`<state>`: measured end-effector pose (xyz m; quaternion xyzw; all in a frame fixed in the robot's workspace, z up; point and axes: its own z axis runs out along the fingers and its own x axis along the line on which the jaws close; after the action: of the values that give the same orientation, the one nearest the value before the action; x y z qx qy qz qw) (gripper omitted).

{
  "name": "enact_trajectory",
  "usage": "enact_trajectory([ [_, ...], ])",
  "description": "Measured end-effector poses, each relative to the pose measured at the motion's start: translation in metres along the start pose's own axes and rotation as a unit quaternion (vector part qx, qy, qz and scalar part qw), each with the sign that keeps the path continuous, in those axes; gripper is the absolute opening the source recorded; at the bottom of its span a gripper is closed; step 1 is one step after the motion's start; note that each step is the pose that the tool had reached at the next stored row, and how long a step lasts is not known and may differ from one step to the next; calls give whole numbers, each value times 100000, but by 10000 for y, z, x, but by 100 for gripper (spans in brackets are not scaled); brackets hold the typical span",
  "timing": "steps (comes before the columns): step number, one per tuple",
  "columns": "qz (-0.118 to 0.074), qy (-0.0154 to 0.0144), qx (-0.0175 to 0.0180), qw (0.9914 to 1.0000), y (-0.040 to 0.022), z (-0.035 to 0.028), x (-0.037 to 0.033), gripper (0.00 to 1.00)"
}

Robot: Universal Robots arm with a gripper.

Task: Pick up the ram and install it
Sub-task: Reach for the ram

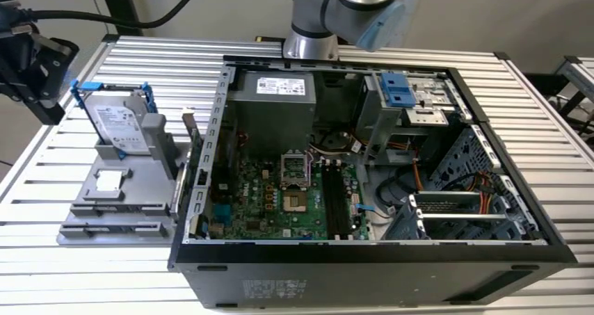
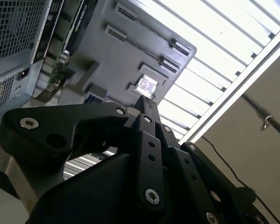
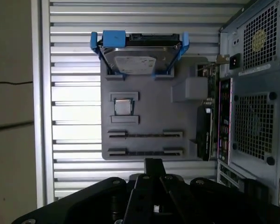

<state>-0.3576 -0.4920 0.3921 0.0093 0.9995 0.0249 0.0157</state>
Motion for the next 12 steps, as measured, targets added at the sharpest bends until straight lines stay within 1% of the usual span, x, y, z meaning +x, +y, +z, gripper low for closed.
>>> enact_trajectory([
  [6, -103, 8, -5, 100000, -164, -7, 3, 0],
  [8, -169, 15, -1, 100000, -186, -9, 4, 0],
  [12, -431, 22, -13, 99999, -191, -9, 3, 0],
])
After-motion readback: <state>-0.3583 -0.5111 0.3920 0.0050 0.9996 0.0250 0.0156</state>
